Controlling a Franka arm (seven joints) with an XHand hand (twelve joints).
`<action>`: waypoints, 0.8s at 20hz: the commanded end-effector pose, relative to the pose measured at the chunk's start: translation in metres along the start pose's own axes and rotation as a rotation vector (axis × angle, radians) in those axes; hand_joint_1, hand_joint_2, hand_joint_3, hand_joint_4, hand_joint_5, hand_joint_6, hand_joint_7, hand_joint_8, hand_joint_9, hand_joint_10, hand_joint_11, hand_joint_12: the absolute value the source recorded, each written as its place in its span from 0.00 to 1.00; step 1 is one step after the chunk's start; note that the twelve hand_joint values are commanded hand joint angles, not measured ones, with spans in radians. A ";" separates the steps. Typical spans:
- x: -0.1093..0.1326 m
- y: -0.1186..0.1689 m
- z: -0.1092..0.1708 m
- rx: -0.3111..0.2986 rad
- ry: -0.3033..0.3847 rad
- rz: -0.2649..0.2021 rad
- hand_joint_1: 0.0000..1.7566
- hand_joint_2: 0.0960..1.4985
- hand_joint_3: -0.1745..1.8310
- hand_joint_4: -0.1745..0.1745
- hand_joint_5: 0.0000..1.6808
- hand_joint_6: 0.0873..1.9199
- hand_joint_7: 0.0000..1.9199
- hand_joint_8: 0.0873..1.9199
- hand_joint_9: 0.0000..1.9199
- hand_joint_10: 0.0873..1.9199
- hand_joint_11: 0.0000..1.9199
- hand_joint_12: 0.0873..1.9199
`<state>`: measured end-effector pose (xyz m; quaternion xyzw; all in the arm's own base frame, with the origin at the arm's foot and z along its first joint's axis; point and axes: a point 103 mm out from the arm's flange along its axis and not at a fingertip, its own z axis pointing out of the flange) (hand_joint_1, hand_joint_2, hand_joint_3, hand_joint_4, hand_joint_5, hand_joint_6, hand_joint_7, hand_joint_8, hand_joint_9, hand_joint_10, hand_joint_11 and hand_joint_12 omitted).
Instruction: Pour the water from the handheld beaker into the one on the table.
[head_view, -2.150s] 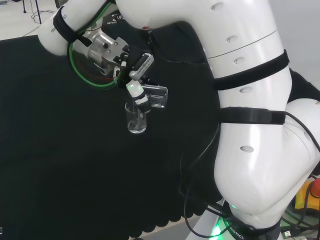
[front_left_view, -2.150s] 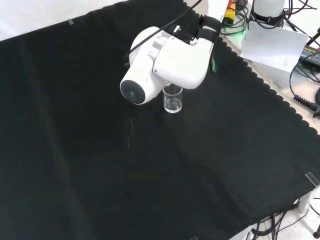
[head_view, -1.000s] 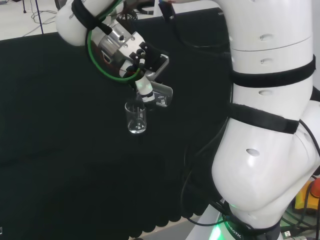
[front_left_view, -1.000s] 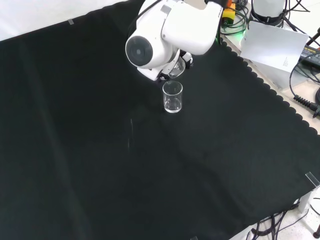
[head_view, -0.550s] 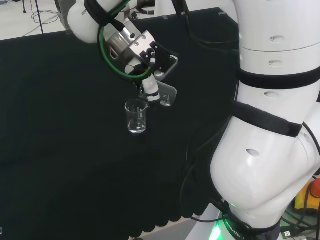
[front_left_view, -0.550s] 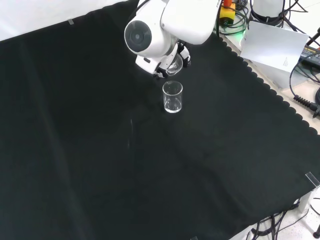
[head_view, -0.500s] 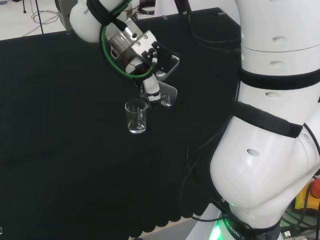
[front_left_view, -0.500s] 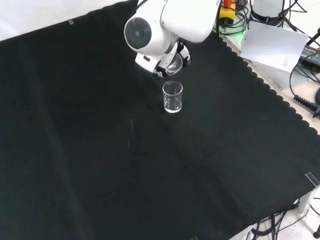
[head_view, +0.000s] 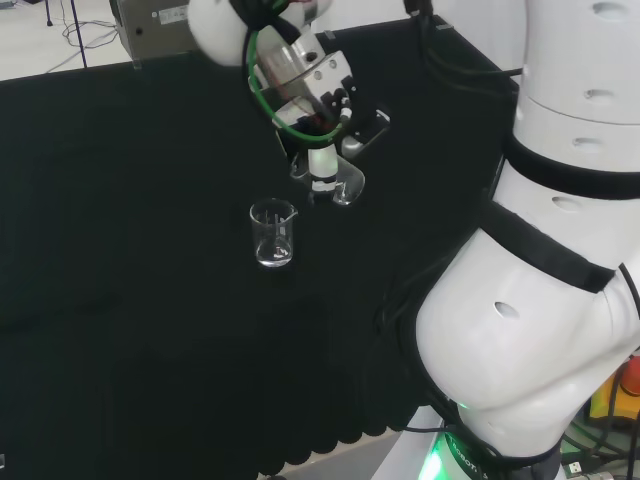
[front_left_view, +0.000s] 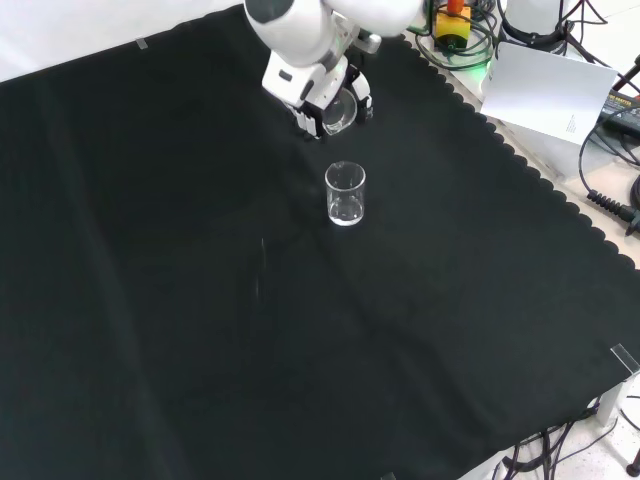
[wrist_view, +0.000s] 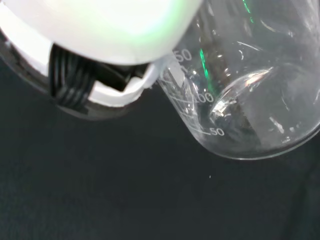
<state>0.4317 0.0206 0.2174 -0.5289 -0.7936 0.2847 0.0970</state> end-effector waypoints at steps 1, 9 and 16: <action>-0.018 -0.007 0.007 -0.095 0.077 -0.009 0.83 0.23 0.55 0.00 0.79 0.23 0.76 0.22 0.92 0.00 0.78 0.24; -0.026 -0.006 0.012 -0.198 0.153 -0.015 0.83 0.22 0.57 0.00 0.77 0.28 0.75 0.26 0.93 0.00 0.78 0.24; -0.032 -0.002 0.015 -0.252 0.213 -0.020 0.82 0.32 0.44 0.00 0.84 0.16 0.69 0.26 0.88 0.00 0.78 0.24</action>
